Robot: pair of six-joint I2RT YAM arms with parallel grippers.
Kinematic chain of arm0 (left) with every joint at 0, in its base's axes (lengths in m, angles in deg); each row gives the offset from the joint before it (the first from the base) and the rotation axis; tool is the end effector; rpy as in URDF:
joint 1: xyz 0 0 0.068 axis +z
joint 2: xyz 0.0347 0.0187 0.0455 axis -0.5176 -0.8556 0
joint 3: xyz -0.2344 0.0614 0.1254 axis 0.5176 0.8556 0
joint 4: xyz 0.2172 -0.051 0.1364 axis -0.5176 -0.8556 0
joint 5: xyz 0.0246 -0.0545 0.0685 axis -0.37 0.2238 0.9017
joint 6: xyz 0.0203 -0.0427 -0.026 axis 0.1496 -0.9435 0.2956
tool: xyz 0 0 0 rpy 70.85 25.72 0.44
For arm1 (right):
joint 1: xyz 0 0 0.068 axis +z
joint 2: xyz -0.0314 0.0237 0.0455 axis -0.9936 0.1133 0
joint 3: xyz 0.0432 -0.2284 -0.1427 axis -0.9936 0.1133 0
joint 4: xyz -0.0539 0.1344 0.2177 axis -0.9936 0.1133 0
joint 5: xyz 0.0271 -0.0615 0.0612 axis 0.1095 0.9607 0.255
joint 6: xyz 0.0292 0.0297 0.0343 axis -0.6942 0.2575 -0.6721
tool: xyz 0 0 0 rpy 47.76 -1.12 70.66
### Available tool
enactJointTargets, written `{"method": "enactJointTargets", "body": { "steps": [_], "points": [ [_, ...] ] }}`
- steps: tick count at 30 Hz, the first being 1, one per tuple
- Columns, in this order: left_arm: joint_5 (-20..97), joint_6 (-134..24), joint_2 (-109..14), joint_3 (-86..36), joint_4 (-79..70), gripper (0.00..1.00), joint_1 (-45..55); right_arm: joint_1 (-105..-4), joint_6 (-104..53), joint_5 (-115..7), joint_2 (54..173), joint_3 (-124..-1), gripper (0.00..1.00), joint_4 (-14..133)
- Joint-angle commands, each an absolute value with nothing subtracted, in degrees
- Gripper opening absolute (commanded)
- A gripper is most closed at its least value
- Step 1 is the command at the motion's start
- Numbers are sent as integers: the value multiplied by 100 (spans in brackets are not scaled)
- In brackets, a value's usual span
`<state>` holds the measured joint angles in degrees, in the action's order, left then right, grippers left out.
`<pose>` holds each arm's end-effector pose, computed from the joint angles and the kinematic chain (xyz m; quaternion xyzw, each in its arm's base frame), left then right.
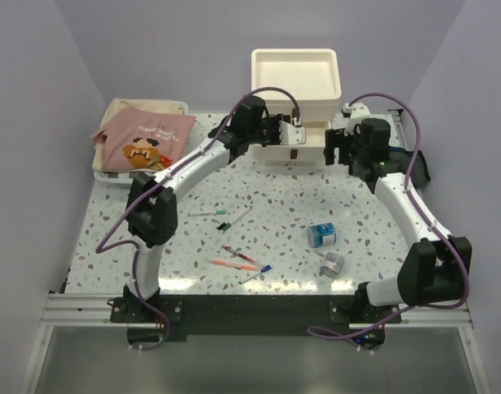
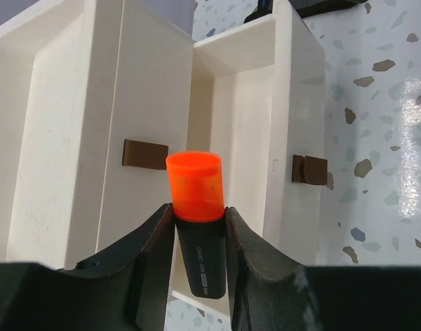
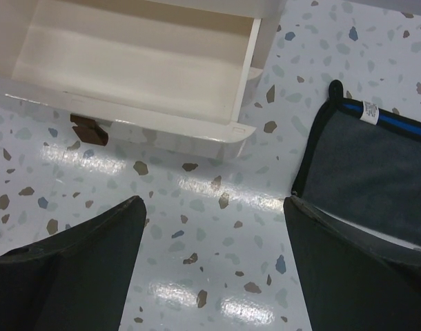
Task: Sort the stationery into containers
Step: Place the stationery in the drawer, then pick up the pen from the center of the board.
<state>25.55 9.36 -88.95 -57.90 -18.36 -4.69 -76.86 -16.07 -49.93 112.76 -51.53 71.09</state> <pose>0.3907 -0.2984 0.3122 0.6487 0.5168 -0.0730 0.5539 0.3212 0.0398 0.3159 -0.0864 0.8504 0.0480 0.5168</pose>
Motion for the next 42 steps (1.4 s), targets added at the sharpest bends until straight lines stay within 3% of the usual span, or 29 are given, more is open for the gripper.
{"method": "enactJointTargets", "body": {
  "steps": [1,2,3,6,9,14,18,23,26,32,42],
  "points": [
    [2622,807,-8897,-5823,-1062,16,-504,-7734,-1600,-4922,11008,-5091,85,6925],
    [2657,781,-8914,-5797,-991,23,-504,-7752,-1609,-4930,10999,-5065,85,6925],
    [2779,702,-8906,-5753,-817,40,-504,-7752,-1609,-4939,10999,-5056,85,6925],
    [3034,545,-8871,-5691,-458,58,-530,-7761,-1617,-4957,10999,-5038,85,6908],
    [3097,395,-8660,-5691,-288,65,-530,-7778,-1617,-4957,11016,-5038,85,6908],
    [3053,70,-7721,-5499,-577,67,-566,-7787,-1618,-4975,11078,-5082,85,6908],
    [2809,-353,-6500,-4498,-1505,71,-566,-7787,-1635,-5009,11069,-5004,85,6864],
    [2798,-511,-5417,-2968,-2808,73,-574,-7796,-1723,-5290,11060,-4828,84,6741],
    [2860,-722,-5293,-2431,-3301,69,-574,-7787,-1819,-5405,11113,-4801,84,6714],
    [2649,-1179,-5758,-2035,-3898,47,-548,-7796,-2066,-5739,11166,-4801,84,6688],
    [3043,384,-6225,-1534,-4445,45,-109,-7796,-2153,-5879,11008,-4573,82,6705]
  ]
}}
